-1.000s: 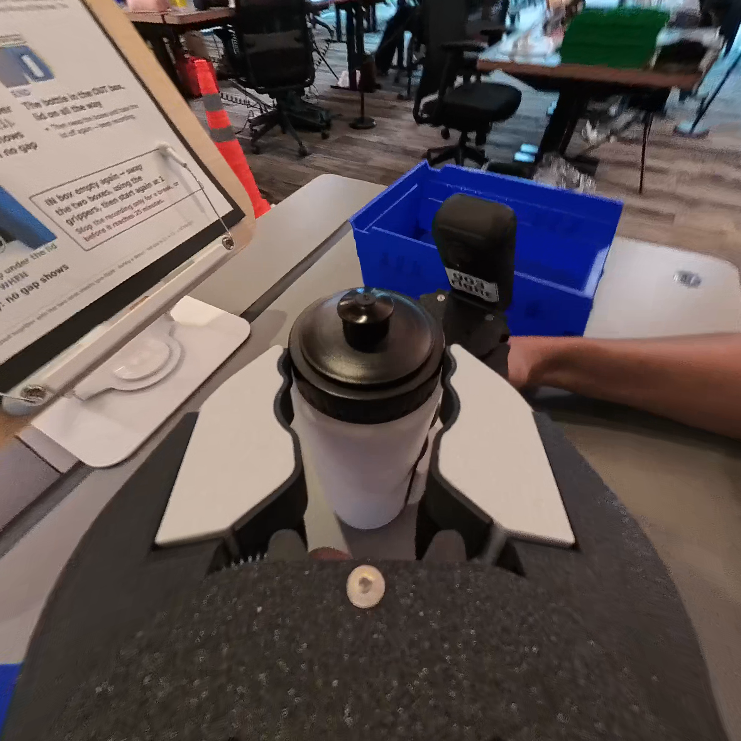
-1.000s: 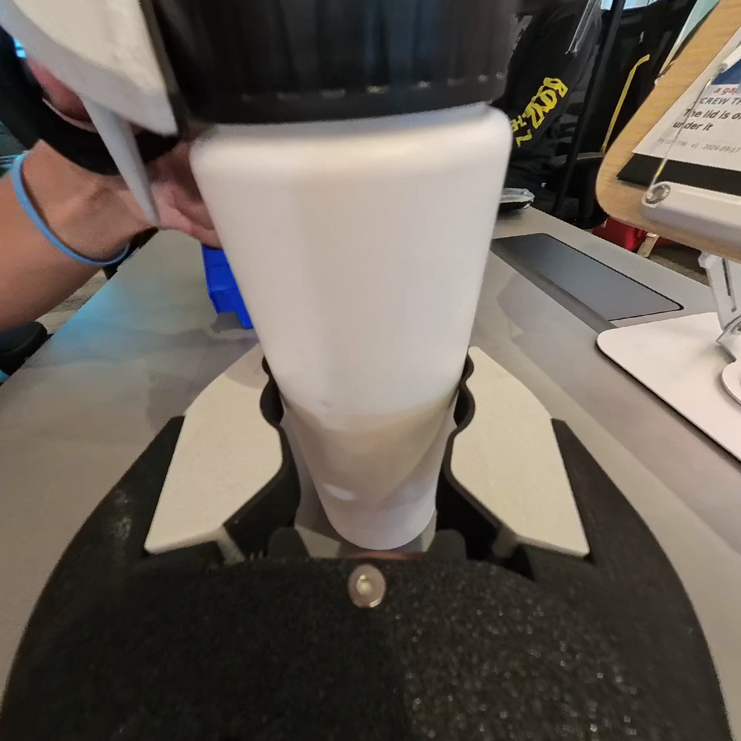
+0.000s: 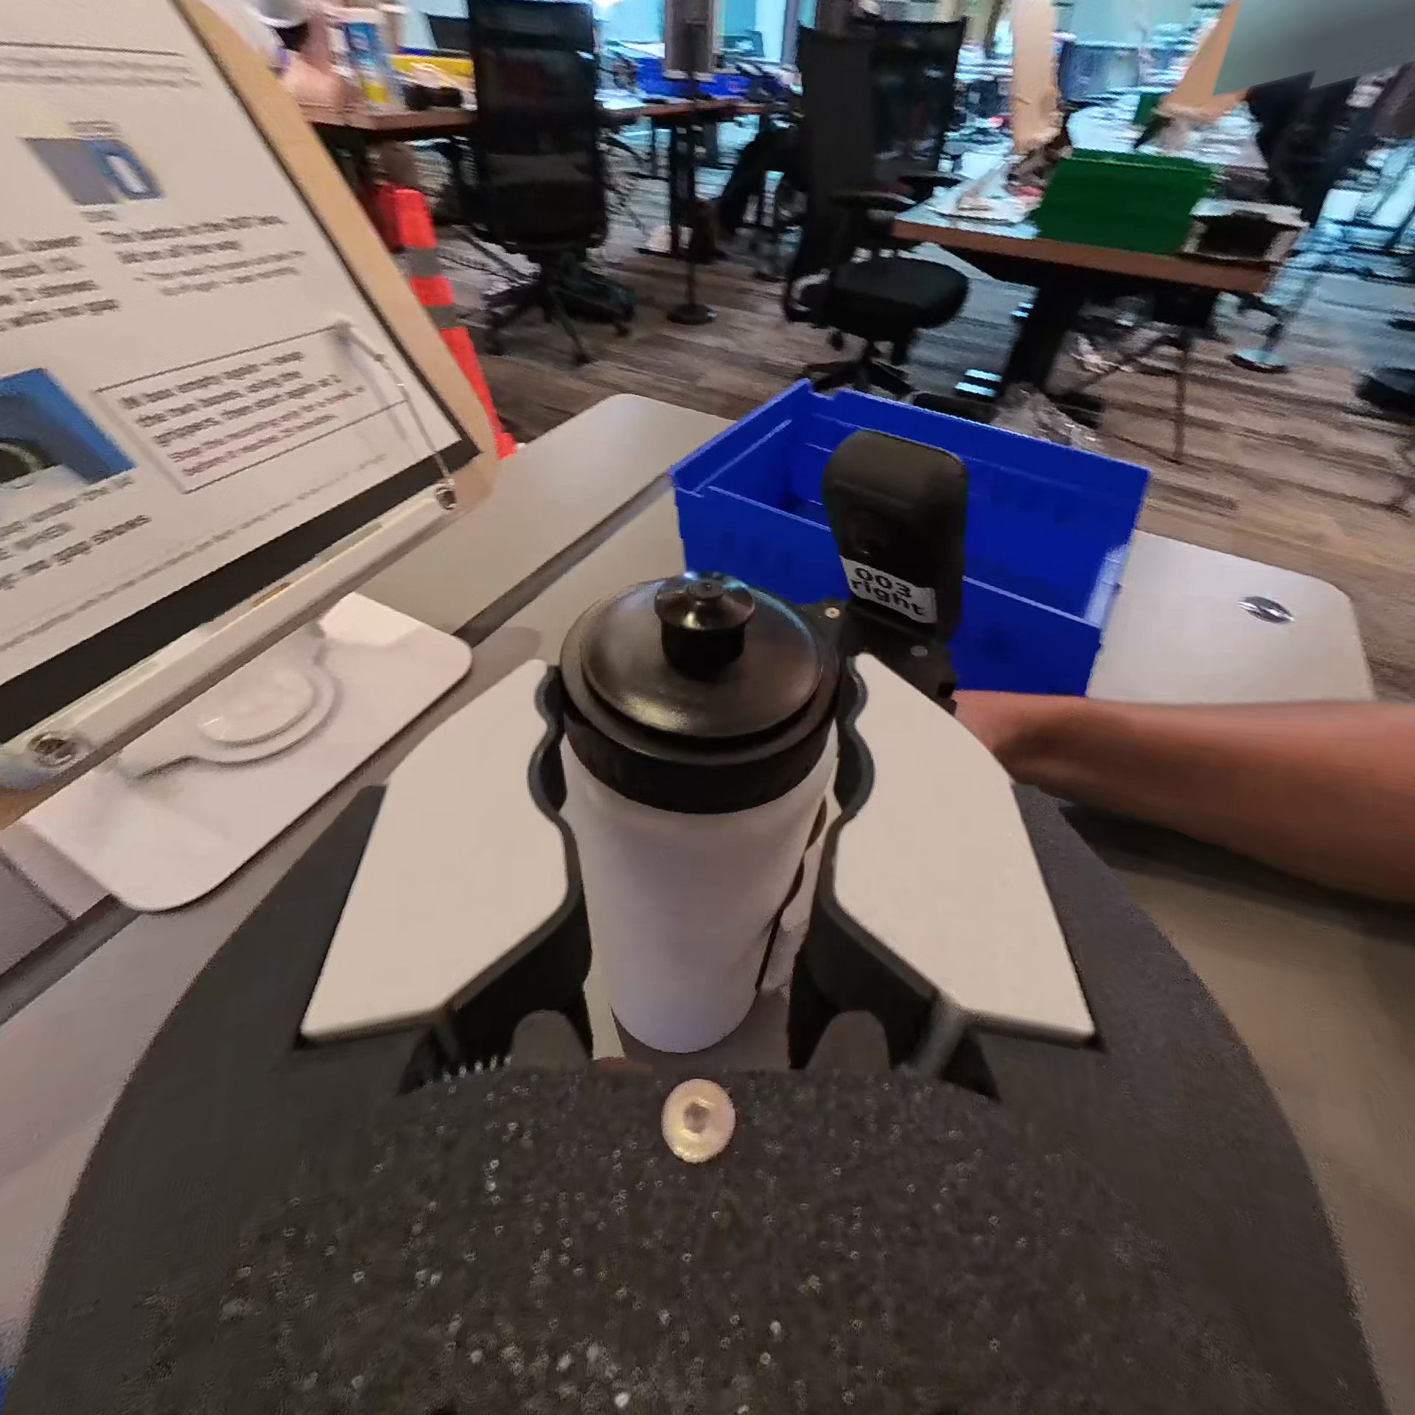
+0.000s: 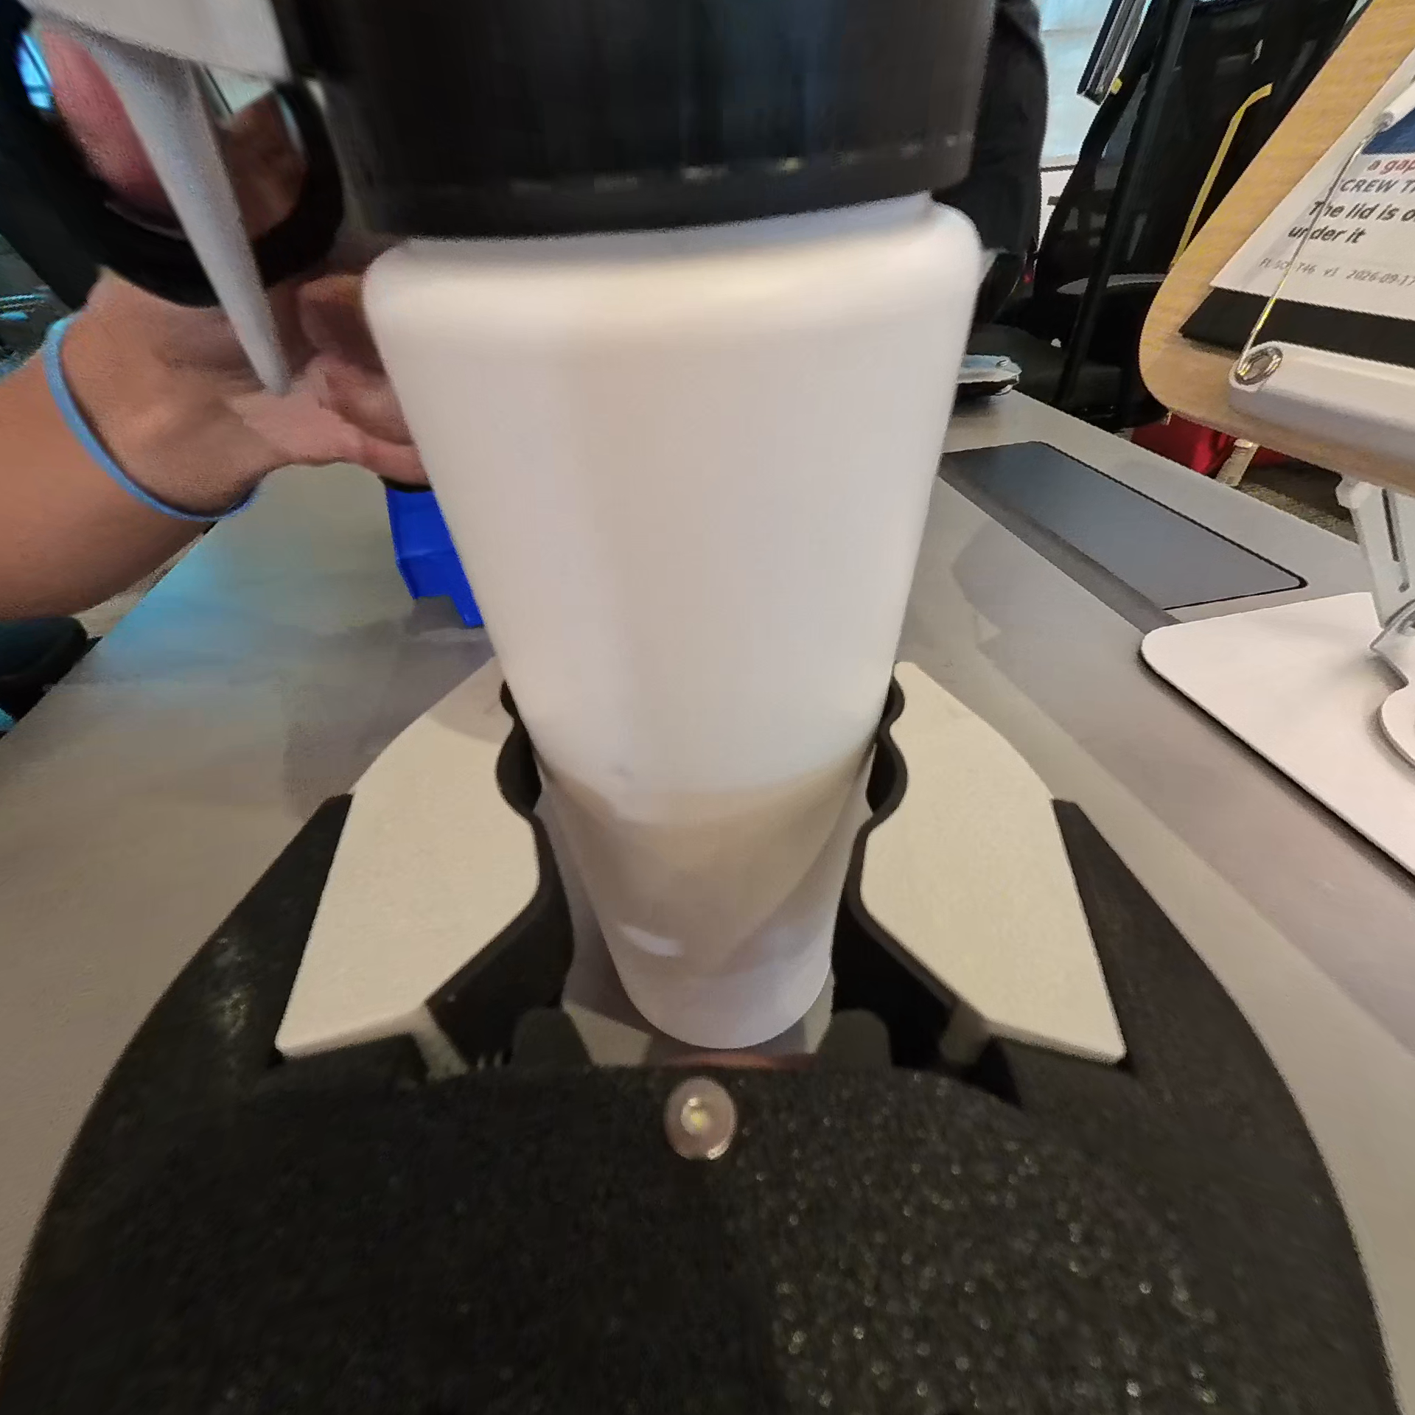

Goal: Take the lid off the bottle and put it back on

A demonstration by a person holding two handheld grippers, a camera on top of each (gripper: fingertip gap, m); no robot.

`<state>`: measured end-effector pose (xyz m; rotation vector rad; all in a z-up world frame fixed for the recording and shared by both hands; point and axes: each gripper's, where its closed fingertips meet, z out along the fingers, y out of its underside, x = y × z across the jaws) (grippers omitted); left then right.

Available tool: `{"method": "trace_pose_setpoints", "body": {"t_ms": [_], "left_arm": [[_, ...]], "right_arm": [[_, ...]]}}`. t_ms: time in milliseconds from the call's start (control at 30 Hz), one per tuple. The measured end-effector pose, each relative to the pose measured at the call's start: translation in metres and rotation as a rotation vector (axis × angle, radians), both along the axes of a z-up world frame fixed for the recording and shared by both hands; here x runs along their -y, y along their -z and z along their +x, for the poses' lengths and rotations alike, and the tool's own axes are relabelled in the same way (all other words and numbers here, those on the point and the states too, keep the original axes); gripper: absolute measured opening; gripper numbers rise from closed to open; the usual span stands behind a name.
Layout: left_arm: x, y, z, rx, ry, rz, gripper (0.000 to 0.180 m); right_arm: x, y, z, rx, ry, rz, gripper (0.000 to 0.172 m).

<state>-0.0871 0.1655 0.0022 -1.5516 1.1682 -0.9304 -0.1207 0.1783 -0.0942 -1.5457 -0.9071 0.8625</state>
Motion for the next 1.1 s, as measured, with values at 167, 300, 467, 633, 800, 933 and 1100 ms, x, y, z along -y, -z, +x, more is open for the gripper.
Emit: {"method": "trace_pose_setpoints", "body": {"t_ms": [167,300,467,633,800,933,1100], "left_arm": [[0.005,0.003,-0.005,-0.128,0.084,0.104,0.071],[0.010,-0.004,-0.008,-0.200,0.371,0.047,0.081],[0.011,-0.006,-0.005,-0.283,0.558,0.049,0.074],[0.006,-0.004,-0.003,-0.337,0.564,0.085,0.067],[0.006,-0.002,-0.003,-0.359,0.565,0.083,0.075],[-0.001,0.000,-0.002,-0.386,0.553,0.090,0.085],[0.008,0.007,-0.003,-0.404,0.668,0.034,0.082]], "right_arm": [[0.000,0.000,-0.001,0.007,0.000,0.001,0.086],[0.000,0.000,0.000,0.002,-0.003,0.001,0.086],[-0.001,0.000,0.000,-0.001,-0.003,0.002,0.085],[-0.001,0.000,-0.001,0.002,0.000,0.000,0.085],[-0.001,0.001,-0.001,0.004,0.002,0.000,0.085],[-0.001,0.001,-0.001,0.005,0.001,0.000,0.085],[-0.001,0.001,-0.001,0.005,-0.001,0.001,0.085]]}}
